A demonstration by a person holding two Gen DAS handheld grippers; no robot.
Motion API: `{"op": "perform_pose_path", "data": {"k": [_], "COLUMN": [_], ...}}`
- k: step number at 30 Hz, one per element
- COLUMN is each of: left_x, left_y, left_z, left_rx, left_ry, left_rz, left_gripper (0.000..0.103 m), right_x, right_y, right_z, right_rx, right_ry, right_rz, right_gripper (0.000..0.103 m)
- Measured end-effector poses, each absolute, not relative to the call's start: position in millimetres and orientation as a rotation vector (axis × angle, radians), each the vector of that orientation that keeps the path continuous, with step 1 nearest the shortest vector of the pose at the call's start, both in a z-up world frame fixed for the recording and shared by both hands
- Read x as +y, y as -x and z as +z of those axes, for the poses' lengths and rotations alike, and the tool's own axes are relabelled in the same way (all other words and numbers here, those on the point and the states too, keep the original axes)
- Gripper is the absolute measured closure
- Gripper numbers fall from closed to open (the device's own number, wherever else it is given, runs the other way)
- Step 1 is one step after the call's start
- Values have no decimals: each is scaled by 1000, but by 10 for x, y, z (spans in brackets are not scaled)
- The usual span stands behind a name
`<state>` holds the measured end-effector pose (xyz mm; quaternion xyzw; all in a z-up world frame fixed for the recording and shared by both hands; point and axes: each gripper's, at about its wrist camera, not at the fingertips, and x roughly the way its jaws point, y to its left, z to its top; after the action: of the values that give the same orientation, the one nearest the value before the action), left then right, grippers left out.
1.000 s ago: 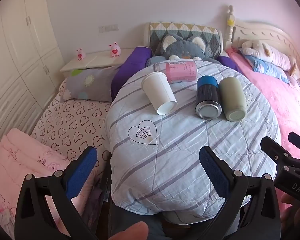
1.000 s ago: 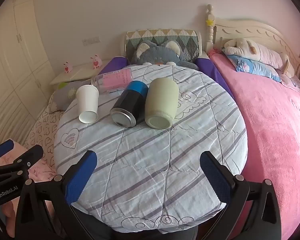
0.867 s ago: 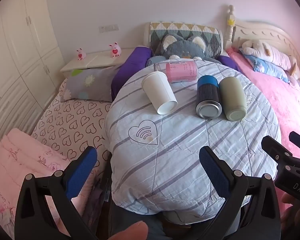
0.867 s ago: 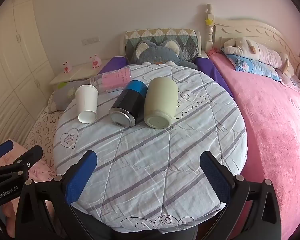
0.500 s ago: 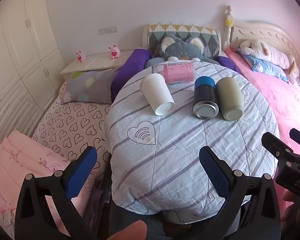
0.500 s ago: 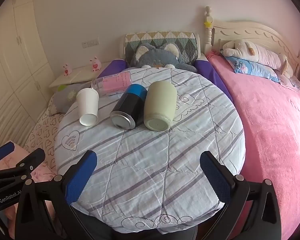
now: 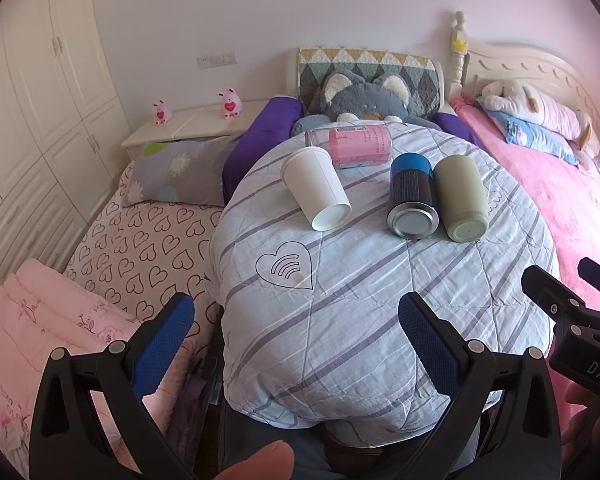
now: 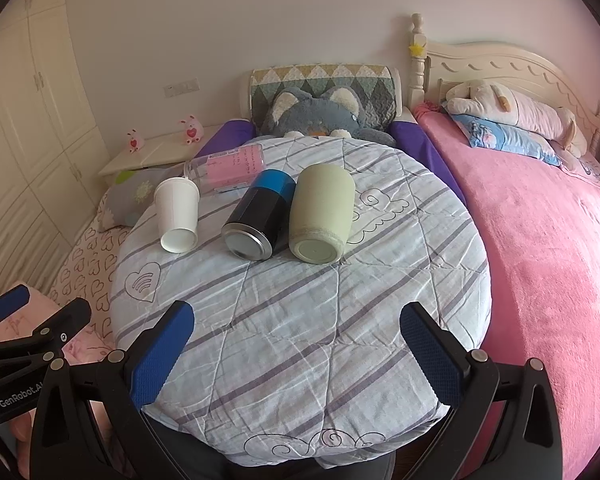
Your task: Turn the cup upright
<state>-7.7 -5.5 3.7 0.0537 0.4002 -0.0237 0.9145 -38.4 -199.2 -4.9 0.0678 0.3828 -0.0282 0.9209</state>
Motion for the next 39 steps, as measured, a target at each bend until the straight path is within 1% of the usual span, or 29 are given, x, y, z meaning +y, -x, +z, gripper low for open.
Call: {"op": "perform_pose_path", "data": {"k": [9, 21, 27, 39], "left_x": [-48, -61, -102, -260], "left_y": [63, -271, -481, -1051], "left_z": [32, -87, -166, -342], "left_rx": [834, 864, 881, 919], "left_ry": [-108, -101, -112, -115], "left_rz": [-49, -41, -42, -71], "left_gripper": [0, 0, 0, 0], "right_x": [-1984, -1980, -2051, -2414], "right_y": [334, 51, -202, -1035], "right_z": [-87, -168, -268, -451], "right_rx": [797, 829, 861, 948], "right_ry": [-136, -117, -122, -145], "right_rz": [-53, -46, -46, -81], "right_gripper": [0, 0, 0, 0]}}
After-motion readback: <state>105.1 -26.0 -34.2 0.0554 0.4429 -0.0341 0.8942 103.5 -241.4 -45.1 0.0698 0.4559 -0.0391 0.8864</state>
